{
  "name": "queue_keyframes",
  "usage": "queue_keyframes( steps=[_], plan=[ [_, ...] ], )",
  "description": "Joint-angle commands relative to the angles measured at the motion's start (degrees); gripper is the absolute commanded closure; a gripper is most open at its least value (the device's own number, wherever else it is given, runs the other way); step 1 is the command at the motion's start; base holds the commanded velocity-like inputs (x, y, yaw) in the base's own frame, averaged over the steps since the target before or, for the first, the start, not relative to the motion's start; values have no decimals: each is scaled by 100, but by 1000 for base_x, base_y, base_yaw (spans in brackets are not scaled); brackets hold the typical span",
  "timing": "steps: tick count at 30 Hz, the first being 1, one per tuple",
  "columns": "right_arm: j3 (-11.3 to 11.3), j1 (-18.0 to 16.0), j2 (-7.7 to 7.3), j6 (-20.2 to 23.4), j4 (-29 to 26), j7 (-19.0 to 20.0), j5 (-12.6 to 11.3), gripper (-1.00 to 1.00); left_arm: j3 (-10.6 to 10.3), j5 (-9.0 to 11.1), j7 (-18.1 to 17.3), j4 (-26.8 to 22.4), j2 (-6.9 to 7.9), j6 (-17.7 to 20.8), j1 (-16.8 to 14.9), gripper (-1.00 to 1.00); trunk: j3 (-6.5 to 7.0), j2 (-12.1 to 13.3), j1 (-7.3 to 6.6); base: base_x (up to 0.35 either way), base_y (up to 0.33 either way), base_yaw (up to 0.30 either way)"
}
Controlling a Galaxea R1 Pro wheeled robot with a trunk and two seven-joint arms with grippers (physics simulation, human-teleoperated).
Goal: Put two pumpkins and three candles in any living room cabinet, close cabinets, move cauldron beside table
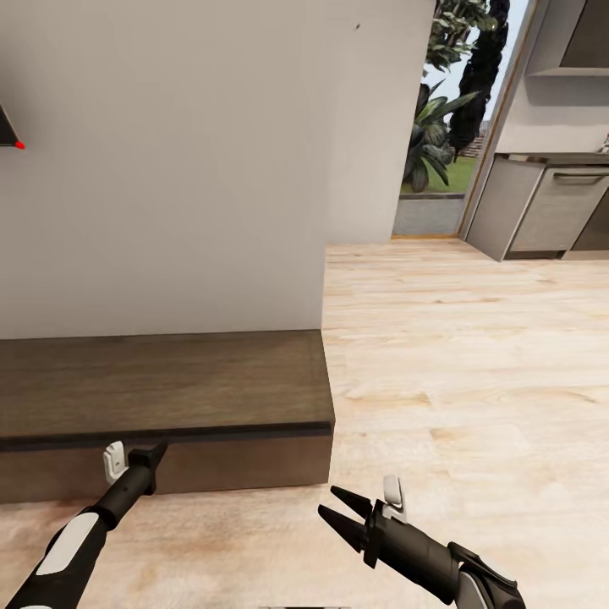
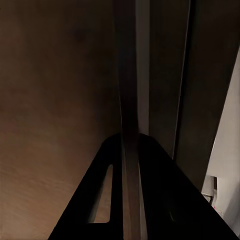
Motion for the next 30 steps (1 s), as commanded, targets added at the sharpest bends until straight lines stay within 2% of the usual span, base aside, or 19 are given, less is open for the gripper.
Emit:
queue_keyframes(
  steps=[1, 30],
  plan=[
    [4, -2, -5, 47, 3, -2, -49, -100, 23, -90, 14, 15, -3, 15, -1, 100, -5, -1, 0, 0, 0, 0],
    [-27, -2, -6, 81, 36, -18, -61, -100, 25, -90, 6, 15, -3, 17, -1, 100, -5, -1, 0, -38, 0, 0]
  ],
)
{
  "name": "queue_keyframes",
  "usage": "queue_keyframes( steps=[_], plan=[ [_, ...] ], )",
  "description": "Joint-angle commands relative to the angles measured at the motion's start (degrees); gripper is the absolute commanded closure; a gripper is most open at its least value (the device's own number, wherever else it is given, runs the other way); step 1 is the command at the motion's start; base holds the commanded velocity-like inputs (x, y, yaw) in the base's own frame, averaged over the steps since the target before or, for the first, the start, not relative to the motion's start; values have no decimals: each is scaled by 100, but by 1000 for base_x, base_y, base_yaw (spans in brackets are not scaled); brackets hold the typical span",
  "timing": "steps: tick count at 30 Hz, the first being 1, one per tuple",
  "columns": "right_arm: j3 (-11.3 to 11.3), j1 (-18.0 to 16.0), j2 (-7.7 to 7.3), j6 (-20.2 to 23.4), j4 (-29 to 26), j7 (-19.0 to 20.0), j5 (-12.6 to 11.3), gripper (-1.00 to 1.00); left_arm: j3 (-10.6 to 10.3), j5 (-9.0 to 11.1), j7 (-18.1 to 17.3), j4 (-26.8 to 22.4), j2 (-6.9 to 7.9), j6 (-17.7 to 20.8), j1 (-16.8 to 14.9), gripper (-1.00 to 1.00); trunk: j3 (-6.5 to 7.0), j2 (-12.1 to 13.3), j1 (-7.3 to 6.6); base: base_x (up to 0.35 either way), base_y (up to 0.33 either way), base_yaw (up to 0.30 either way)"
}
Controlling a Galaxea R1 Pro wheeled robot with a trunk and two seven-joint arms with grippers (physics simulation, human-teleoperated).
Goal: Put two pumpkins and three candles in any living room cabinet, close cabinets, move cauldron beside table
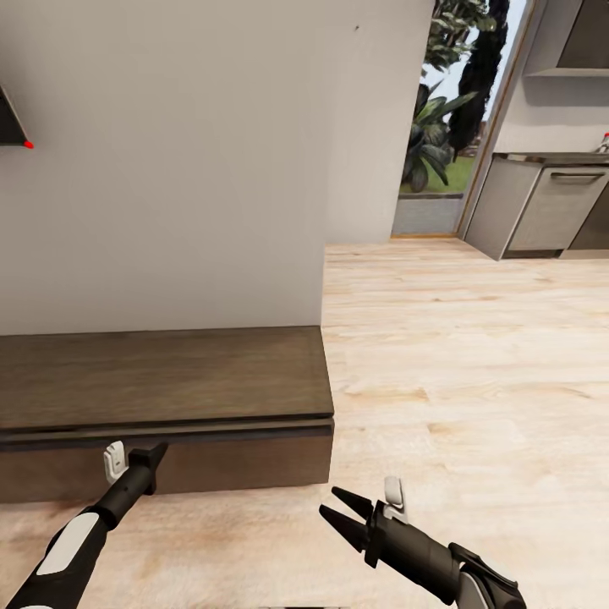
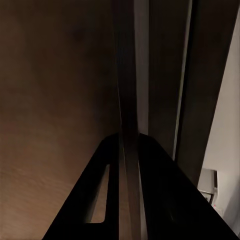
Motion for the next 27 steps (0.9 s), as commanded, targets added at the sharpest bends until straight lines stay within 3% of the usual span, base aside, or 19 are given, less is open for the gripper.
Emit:
queue_keyframes(
  steps=[1, 19, 27],
  plan=[
    [-2, -2, -4, 29, 0, 8, -47, -100, 27, -58, 31, 13, 0, 23, 0, 100, -6, -1, 0, 0, 0, 0],
    [4, -2, 15, 12, 9, 7, -37, -100, 27, -58, 33, 13, 0, 23, 0, 100, -6, -1, 0, -95, 0, 0],
    [18, -2, 29, 12, 17, -35, 14, -100, -70, -58, 39, 13, 0, 23, 0, 100, -6, -1, 0, -17, 0, 0]
  ],
)
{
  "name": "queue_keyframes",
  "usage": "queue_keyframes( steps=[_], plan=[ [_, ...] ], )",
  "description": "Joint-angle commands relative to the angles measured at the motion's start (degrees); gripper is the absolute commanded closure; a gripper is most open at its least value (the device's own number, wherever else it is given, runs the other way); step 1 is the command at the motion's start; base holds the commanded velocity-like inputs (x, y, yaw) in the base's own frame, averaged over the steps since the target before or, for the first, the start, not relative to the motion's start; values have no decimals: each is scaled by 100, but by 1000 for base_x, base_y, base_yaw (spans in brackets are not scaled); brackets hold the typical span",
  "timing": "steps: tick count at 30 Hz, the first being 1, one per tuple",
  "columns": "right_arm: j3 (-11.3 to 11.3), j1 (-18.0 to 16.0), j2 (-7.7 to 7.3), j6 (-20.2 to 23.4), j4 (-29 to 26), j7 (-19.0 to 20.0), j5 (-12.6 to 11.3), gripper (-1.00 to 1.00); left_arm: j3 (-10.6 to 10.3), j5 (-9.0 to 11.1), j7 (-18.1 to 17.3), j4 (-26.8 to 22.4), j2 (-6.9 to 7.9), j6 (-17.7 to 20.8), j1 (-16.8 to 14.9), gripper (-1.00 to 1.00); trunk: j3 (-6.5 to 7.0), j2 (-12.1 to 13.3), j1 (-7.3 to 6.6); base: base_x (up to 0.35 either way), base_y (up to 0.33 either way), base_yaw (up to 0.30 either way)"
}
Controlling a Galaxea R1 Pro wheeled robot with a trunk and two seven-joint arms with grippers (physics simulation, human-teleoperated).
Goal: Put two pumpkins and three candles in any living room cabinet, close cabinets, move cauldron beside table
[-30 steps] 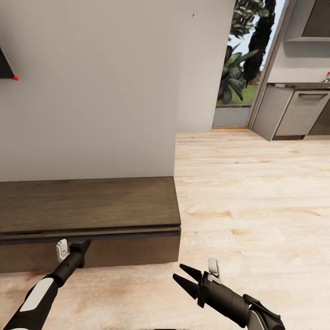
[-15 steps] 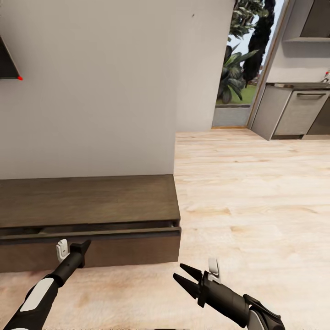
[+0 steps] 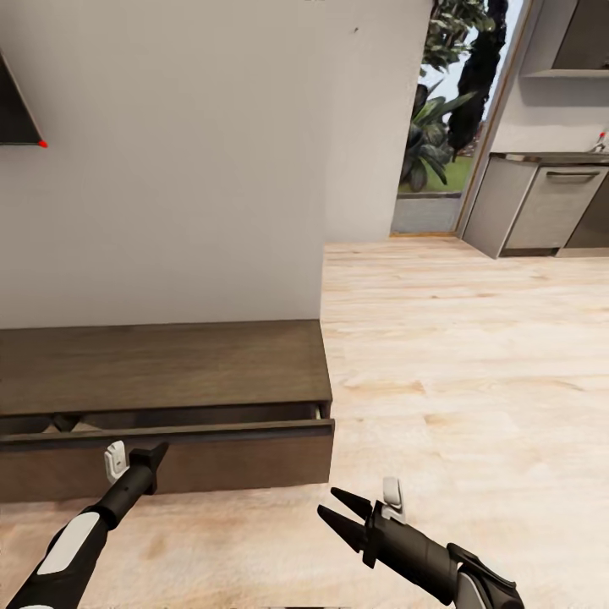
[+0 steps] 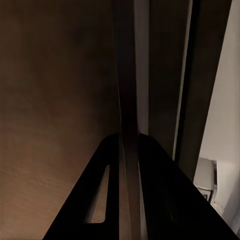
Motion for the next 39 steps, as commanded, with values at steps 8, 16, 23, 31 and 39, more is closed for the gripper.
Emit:
queue_keyframes(
  steps=[8, 16, 23, 31, 39],
  plan=[
    [-4, -2, -4, 47, -9, 22, -42, -100, -21, -104, 28, 11, -5, 29, 3, 100, -5, -2, -1, -99, 0, 0],
    [-15, -2, -2, 47, -9, 33, -42, -100, -21, -104, 28, 11, -5, 29, 3, 100, -5, -2, -1, -137, 0, 0],
    [-17, -2, 1, 47, -9, 39, -42, -100, -61, -104, 28, 11, -5, 29, 3, 100, -5, -2, -1, -230, 0, 0],
    [-7, -2, 1, 47, -16, 46, -50, -100, -65, -104, 28, 11, -5, 28, 3, 100, -5, -2, -1, -137, 0, 0],
    [10, -2, 0, 47, -18, 42, -51, -100, -88, -104, 28, 11, -5, 29, 3, 100, -5, -2, -1, -121, 0, 0]
  ],
)
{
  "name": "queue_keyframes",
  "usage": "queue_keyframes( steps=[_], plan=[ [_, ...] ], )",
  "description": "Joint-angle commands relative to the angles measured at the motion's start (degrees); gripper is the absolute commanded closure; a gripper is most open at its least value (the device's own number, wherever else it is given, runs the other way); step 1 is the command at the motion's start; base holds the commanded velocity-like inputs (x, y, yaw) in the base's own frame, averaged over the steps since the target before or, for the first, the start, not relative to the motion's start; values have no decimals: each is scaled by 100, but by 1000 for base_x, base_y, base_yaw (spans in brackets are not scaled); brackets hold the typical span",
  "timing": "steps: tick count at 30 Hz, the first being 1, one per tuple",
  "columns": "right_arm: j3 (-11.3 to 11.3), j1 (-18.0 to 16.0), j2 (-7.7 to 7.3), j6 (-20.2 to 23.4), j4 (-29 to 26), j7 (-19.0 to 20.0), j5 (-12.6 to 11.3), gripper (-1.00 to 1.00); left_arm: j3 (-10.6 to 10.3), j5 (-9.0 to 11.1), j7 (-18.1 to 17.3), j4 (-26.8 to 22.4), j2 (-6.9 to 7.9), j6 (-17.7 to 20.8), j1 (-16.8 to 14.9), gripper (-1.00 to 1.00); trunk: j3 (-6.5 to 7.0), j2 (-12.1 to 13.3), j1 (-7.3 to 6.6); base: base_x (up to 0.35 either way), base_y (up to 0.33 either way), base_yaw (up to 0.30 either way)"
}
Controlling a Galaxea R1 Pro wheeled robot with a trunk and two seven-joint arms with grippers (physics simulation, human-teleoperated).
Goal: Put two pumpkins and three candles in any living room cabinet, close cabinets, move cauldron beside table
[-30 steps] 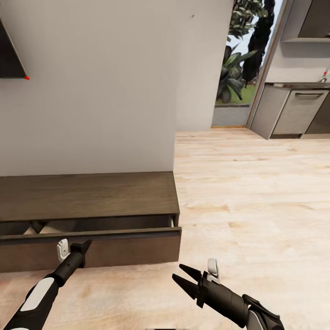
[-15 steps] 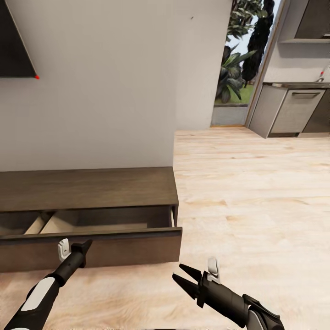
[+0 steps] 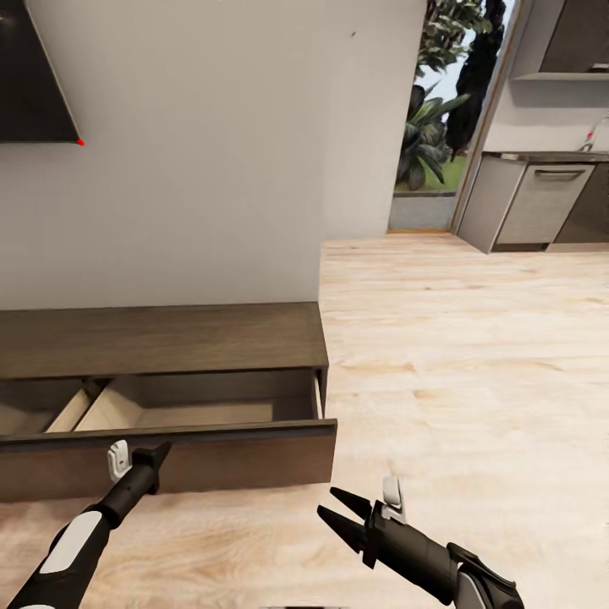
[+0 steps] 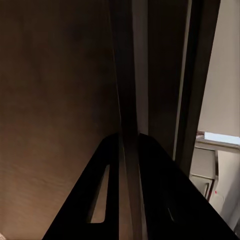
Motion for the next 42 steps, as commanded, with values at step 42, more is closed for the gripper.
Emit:
queue_keyframes(
  steps=[42],
  plan=[
    [3, -2, 1, 47, 0, -2, -43, -100, 5, -86, 27, 33, -1, 22, 0, 100, -5, -1, -3, -56, 0, 0]
  ],
)
